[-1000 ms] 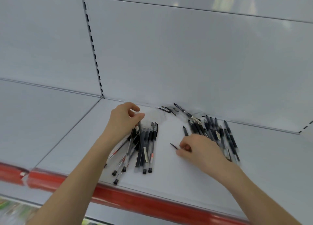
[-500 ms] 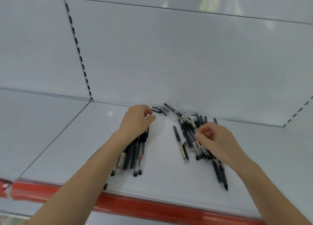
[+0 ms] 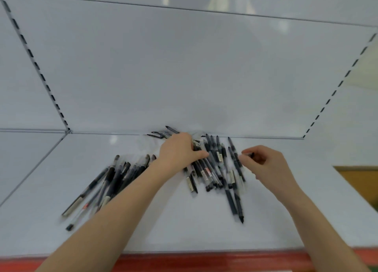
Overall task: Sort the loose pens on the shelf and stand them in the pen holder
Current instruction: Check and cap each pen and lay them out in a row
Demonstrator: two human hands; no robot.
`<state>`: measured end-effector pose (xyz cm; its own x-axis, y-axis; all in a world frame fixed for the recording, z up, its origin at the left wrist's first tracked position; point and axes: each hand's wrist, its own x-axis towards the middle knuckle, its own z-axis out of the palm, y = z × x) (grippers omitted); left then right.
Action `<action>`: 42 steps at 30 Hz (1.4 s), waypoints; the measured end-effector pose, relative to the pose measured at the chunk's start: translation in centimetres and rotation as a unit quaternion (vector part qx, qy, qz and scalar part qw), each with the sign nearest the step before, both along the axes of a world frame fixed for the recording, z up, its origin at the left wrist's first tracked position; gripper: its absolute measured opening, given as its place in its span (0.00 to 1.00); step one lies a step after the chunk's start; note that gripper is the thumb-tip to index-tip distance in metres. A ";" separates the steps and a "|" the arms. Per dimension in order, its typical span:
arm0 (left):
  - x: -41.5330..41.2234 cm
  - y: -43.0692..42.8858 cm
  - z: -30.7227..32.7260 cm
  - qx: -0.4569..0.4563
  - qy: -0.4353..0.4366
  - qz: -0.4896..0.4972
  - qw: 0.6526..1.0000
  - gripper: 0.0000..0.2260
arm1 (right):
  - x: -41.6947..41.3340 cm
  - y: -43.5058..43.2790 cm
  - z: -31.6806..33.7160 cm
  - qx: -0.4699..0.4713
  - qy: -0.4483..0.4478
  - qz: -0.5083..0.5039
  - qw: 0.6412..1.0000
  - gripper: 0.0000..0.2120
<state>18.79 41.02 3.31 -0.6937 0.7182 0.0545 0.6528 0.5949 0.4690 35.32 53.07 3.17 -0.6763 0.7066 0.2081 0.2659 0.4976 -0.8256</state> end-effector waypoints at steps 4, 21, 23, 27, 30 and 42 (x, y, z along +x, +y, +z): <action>-0.2 0.2 0.0 0.000 -0.045 0.000 0.999 0.18 | 0.0 -0.1 -0.3 -0.013 -0.011 0.012 1.000 0.05; -0.6 -0.4 0.6 0.017 -0.177 0.025 0.984 0.14 | -1.6 -1.3 0.3 -0.104 0.031 0.077 0.991 0.05; -0.4 -0.4 0.8 0.013 -0.167 0.024 0.986 0.14 | -1.5 -1.4 0.4 -0.104 0.031 0.081 0.991 0.05; -0.3 -1.1 0.4 0.066 -0.196 0.025 0.978 0.12 | -1.5 -1.8 0.7 -0.117 0.064 0.074 0.988 0.05; 0.0 -2.3 1.1 0.149 -0.266 0.036 0.952 0.06 | -1.7 -1.8 1.5 -0.123 0.098 0.070 0.985 0.04; 4.9 -8.1 3.2 0.363 -0.294 -0.032 0.884 0.06 | -3.5 -4.7 8.1 -0.098 0.251 0.154 0.951 0.07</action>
<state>23.68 32.90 6.52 -0.7148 0.6807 0.1604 0.1906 -0.0310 0.9812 31.80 48.32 11.26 -0.7080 0.5501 0.4429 -0.3187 0.3108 -0.8955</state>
